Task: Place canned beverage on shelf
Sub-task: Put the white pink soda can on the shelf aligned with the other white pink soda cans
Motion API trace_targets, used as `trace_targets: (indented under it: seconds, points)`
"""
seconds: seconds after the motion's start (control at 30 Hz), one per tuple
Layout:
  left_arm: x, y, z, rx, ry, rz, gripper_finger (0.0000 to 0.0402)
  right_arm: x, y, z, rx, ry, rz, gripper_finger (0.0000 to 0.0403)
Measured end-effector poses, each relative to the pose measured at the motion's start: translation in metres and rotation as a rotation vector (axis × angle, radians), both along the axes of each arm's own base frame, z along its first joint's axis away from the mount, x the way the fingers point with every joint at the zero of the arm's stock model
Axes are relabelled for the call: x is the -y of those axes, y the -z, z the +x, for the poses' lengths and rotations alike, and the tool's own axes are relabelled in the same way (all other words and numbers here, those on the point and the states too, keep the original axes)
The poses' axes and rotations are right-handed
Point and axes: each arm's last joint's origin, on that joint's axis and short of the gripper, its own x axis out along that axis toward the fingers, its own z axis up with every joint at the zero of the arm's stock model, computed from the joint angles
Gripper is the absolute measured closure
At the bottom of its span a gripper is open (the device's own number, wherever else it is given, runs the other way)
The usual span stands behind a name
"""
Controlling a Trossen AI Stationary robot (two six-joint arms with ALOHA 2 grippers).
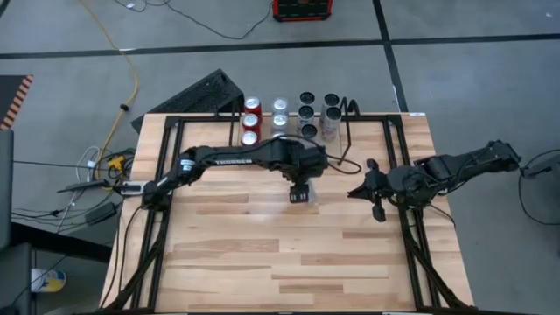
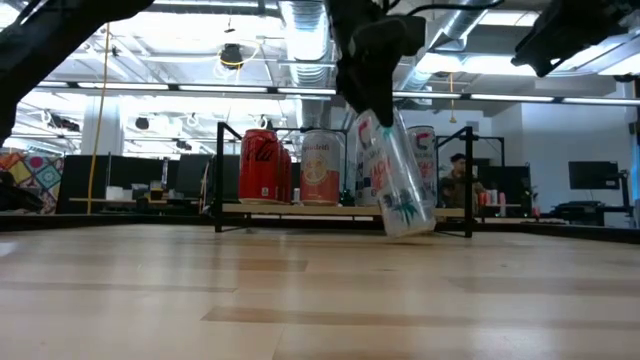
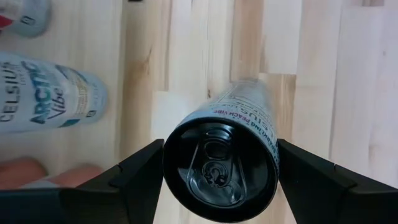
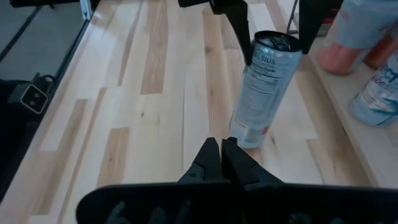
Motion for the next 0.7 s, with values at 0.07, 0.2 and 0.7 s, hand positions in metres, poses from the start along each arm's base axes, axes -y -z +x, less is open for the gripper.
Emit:
trace_targets:
  seconds: [0.07,0.2,0.7]
  points:
    - [-0.0004,-0.0004,-0.0003,0.002,-0.001,0.001,0.0143,0.0013,0.0000,0.0003,0.000,0.009,-0.002,0.0403]
    - [-0.0006,0.0005,-0.0004,-0.004,0.003,0.003,0.0140,0.0047,0.0002,0.0009,-0.002,0.025,-0.014,0.0403]
    - [0.0016,-0.0016,0.0002,0.006,0.108,-0.036,0.0096,0.0069,0.0001,0.0015,-0.002,0.038,-0.013,0.0403]
